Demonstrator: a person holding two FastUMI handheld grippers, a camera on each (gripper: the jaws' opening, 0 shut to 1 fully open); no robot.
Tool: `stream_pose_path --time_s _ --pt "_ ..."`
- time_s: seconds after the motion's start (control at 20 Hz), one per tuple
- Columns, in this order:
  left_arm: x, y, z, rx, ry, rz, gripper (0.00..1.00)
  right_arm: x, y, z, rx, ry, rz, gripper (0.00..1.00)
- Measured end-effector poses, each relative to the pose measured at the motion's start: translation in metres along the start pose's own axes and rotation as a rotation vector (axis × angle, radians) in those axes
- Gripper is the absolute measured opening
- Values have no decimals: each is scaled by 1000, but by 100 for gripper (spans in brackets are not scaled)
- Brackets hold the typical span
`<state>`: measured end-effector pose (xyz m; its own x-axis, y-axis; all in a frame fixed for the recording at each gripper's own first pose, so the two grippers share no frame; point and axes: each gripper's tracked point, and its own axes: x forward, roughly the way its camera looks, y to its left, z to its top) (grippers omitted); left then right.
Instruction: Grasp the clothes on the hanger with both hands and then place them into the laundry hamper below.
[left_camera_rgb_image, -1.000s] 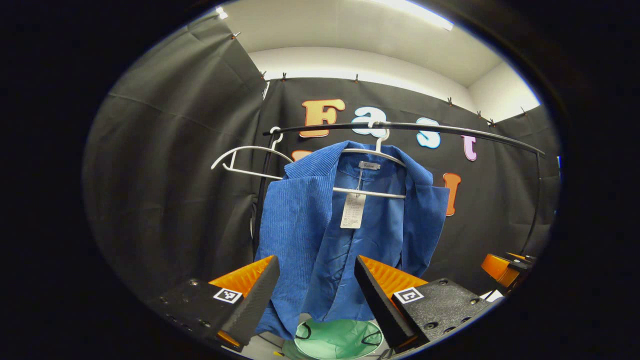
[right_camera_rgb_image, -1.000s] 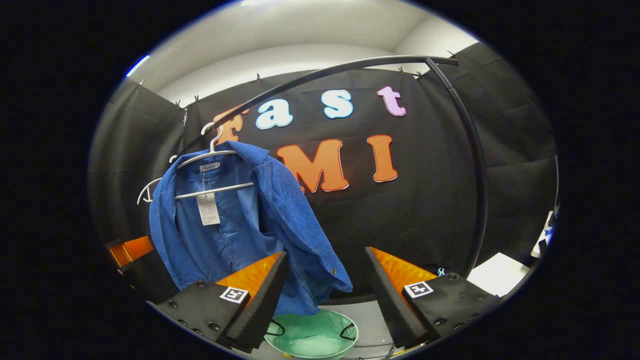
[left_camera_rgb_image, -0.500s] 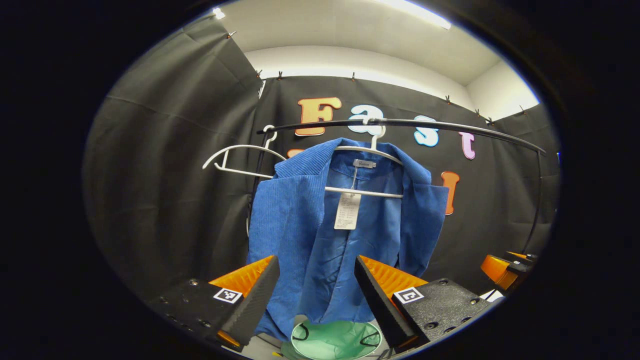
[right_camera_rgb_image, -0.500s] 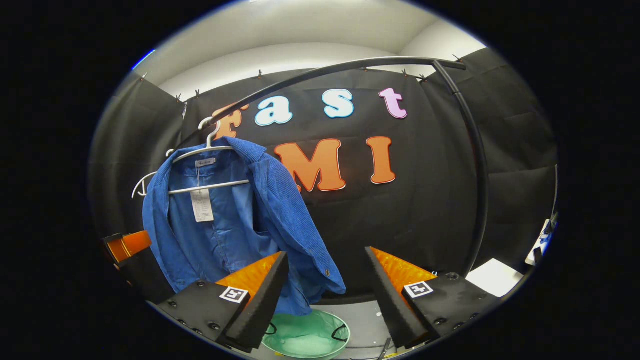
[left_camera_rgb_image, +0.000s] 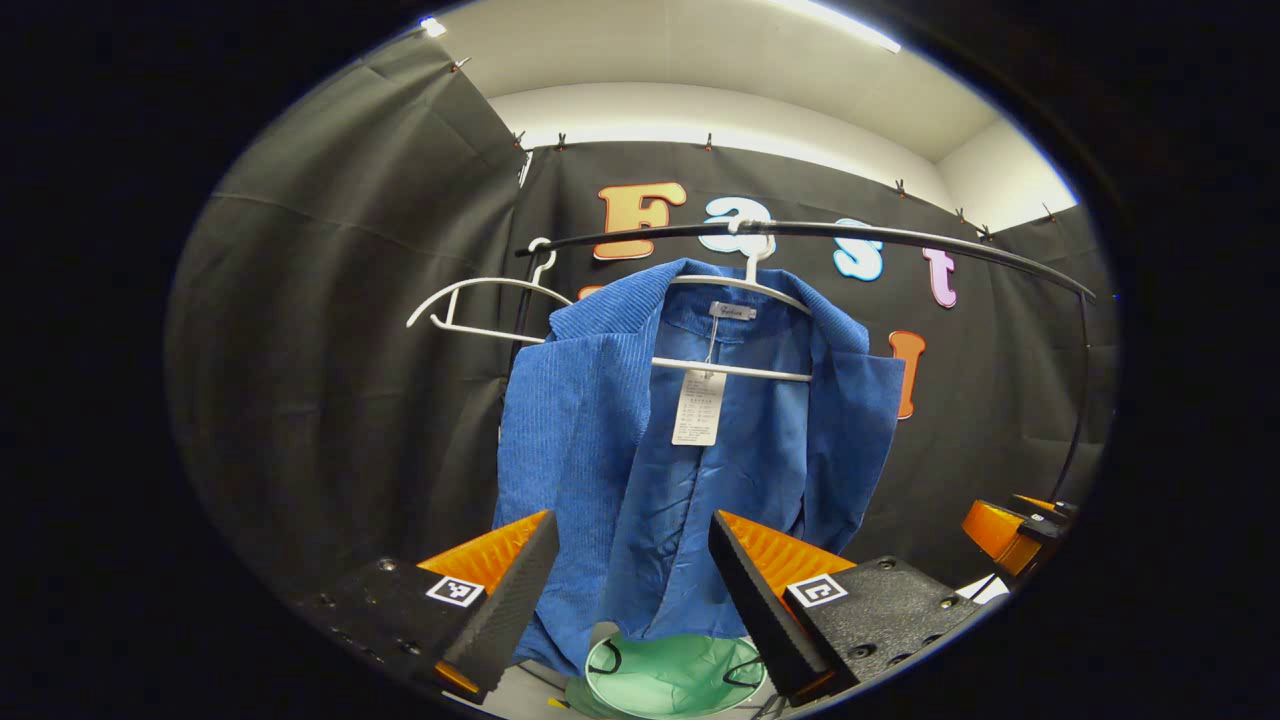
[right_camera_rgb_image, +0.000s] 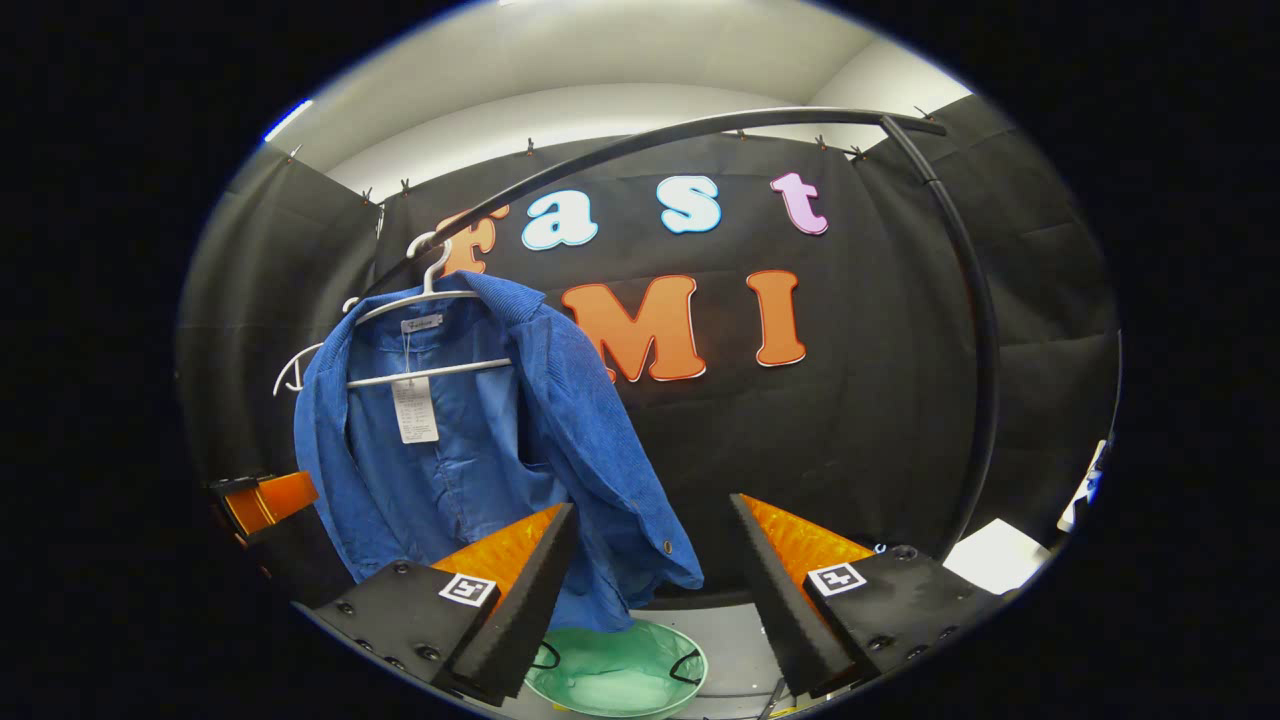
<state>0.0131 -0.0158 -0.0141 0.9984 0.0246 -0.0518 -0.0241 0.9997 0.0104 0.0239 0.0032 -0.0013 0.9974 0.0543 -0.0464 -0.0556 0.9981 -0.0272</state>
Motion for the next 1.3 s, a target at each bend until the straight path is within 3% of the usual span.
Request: stream_pose_path --time_s 0.3,0.35,0.5,0.55,1.0,1.25,1.3 --pt "8 12 19 44 -32 42 95 15 26 5 -14 2 77 89" --pt "9 13 21 47 -39 45 92 18 32 6 -12 1 91 98" --pt "15 16 31 52 -55 62 92 31 50 13 -3 -9 134 98" --pt "19 18 34 49 -56 67 92 36 56 15 -3 -11 147 89" --pt "49 37 55 58 -71 103 92 84 97 29 -1 -3 225 89" --pt "63 37 60 53 -70 102 92 113 107 39 -18 -23 224 89" --pt "66 36 60 53 -70 102 92 120 107 40 -22 -26 219 98"
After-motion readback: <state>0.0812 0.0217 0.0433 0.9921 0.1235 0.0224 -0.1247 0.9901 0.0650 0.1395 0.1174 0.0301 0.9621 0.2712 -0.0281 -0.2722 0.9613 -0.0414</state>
